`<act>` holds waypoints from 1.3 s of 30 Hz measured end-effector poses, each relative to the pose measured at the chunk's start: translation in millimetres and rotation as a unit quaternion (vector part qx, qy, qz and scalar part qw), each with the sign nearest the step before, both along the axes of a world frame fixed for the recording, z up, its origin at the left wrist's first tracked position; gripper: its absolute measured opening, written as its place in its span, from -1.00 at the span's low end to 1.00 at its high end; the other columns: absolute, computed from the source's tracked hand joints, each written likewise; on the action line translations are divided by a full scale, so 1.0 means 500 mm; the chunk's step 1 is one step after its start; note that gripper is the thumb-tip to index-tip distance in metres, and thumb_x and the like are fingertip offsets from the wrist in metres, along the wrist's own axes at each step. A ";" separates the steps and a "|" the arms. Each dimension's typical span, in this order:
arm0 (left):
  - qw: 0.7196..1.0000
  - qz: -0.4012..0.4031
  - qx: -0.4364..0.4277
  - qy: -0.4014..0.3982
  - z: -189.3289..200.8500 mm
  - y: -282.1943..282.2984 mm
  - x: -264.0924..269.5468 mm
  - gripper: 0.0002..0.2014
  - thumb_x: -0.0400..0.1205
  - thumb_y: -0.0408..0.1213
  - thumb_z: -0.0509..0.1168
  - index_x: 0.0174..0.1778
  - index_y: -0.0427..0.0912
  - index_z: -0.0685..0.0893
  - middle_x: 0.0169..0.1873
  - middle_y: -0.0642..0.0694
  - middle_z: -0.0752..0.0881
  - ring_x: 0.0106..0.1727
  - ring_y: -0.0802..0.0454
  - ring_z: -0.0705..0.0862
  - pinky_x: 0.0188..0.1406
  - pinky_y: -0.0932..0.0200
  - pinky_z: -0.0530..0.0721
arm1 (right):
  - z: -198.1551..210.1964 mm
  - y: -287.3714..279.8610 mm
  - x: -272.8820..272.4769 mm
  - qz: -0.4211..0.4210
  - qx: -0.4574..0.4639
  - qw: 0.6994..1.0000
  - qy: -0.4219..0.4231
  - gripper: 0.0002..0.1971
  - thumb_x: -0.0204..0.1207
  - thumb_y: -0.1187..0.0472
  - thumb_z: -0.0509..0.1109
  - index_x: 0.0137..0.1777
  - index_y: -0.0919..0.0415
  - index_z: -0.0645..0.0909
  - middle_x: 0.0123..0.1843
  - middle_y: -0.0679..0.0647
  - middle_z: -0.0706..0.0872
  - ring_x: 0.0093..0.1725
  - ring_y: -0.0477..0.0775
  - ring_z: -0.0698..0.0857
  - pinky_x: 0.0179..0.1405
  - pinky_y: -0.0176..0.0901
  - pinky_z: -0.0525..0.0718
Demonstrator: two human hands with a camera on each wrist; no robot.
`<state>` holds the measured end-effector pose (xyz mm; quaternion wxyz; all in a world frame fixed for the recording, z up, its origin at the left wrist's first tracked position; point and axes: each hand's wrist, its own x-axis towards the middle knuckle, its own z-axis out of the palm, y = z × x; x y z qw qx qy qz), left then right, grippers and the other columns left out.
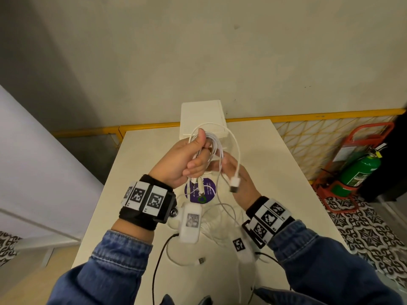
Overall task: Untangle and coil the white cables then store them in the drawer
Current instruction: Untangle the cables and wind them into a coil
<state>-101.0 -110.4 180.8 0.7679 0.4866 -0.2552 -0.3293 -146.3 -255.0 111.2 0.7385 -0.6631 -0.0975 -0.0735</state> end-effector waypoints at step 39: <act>0.924 0.340 0.058 -0.163 -0.056 -0.064 0.022 -0.83 0.71 -0.23 0.16 -0.14 -0.24 0.45 -0.48 -0.08 0.46 -0.51 0.09 0.43 -0.41 0.21 0.46 | -0.046 0.044 -0.001 -0.016 -0.159 0.987 0.024 -0.72 0.67 0.20 0.12 -0.21 -0.15 0.51 -0.51 0.06 0.51 -0.56 -0.04 0.41 -0.39 -0.15 0.46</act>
